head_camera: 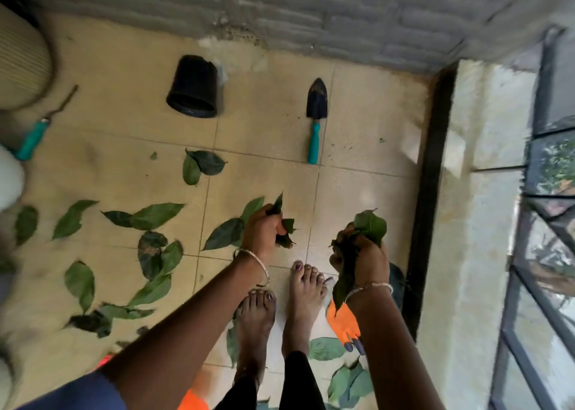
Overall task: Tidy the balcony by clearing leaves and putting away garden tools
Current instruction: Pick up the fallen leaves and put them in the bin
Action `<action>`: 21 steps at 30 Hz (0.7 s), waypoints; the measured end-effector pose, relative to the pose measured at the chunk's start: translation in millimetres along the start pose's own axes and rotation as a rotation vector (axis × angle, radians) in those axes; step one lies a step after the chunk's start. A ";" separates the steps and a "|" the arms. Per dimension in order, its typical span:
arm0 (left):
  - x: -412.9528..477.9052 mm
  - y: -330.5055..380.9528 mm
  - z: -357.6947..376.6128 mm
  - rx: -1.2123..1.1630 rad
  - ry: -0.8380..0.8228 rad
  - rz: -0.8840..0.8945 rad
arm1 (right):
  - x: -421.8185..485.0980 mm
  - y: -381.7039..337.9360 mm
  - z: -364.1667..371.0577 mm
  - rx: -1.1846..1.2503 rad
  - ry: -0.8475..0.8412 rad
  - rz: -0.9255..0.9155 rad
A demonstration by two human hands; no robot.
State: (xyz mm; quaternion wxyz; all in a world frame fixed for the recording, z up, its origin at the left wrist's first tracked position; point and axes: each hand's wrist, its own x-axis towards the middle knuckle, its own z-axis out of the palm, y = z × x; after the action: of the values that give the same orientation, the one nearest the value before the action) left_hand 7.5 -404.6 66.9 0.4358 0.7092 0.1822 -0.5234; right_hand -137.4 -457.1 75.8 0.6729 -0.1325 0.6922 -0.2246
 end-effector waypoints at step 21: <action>-496.2 267.8 -100.0 -0.421 -0.264 0.450 | -516.8 -250.2 77.7 0.166 -0.567 -0.318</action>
State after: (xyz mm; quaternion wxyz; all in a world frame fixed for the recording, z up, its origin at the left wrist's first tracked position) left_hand 65.9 -373.8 635.7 0.6972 0.5520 0.0673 -0.4524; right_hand -59.5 -432.6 649.4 0.8037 -0.2406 0.4277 -0.3366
